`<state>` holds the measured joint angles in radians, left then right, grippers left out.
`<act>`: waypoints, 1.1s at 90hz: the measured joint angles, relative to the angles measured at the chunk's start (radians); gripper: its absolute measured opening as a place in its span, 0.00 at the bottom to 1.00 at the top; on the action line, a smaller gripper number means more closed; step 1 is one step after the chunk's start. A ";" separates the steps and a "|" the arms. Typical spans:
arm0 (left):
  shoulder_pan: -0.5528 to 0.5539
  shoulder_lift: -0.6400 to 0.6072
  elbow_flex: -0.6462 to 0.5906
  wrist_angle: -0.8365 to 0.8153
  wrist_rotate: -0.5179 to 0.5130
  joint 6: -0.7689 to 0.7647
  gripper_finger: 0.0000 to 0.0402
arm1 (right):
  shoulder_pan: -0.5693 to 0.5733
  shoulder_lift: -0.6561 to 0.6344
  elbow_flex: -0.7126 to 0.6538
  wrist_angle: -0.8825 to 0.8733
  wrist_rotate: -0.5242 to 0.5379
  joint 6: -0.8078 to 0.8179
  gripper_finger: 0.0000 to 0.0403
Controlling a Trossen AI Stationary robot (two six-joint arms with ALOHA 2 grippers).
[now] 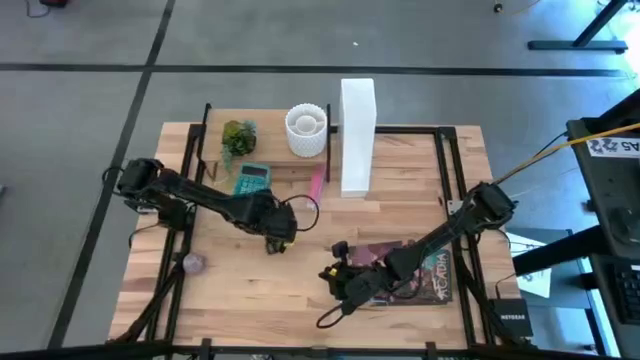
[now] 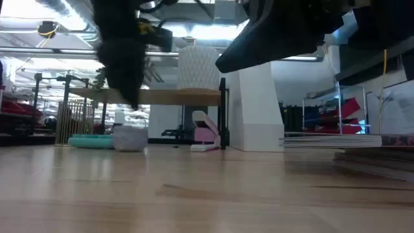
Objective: Stock shelves
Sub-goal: Put the gray scented candle under the shelf
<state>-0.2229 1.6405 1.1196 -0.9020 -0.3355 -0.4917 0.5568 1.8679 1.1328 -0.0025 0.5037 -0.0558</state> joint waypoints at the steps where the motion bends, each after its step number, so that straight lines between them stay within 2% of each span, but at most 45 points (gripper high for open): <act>1: -0.002 0.000 -0.005 0.000 0.001 -0.003 0.59 | 0.000 0.000 0.000 0.000 0.000 0.000 0.00; 32: 0.018 0.009 -0.174 0.075 -0.038 -0.098 0.59 | 0.000 0.000 0.000 0.001 -0.026 0.003 0.00; 52: 0.093 0.014 -0.249 0.326 -0.088 -0.023 0.59 | 0.000 0.000 0.000 0.001 -0.026 0.000 0.00; 77: 0.210 0.039 -0.250 0.548 -0.139 0.036 0.59 | 0.000 0.000 0.000 0.001 -0.026 0.002 0.00; 88: 0.246 0.040 -0.250 0.580 -0.145 0.032 0.59 | 0.000 0.000 0.000 0.000 -0.026 0.003 0.00; 99: 0.243 0.017 -0.238 0.445 -0.153 0.017 0.59 | 0.000 0.000 0.000 -0.006 -0.026 0.004 0.00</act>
<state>0.0204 1.6573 0.8814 -0.4570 -0.4889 -0.4750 0.5568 1.8679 1.1332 -0.0084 0.4778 -0.0517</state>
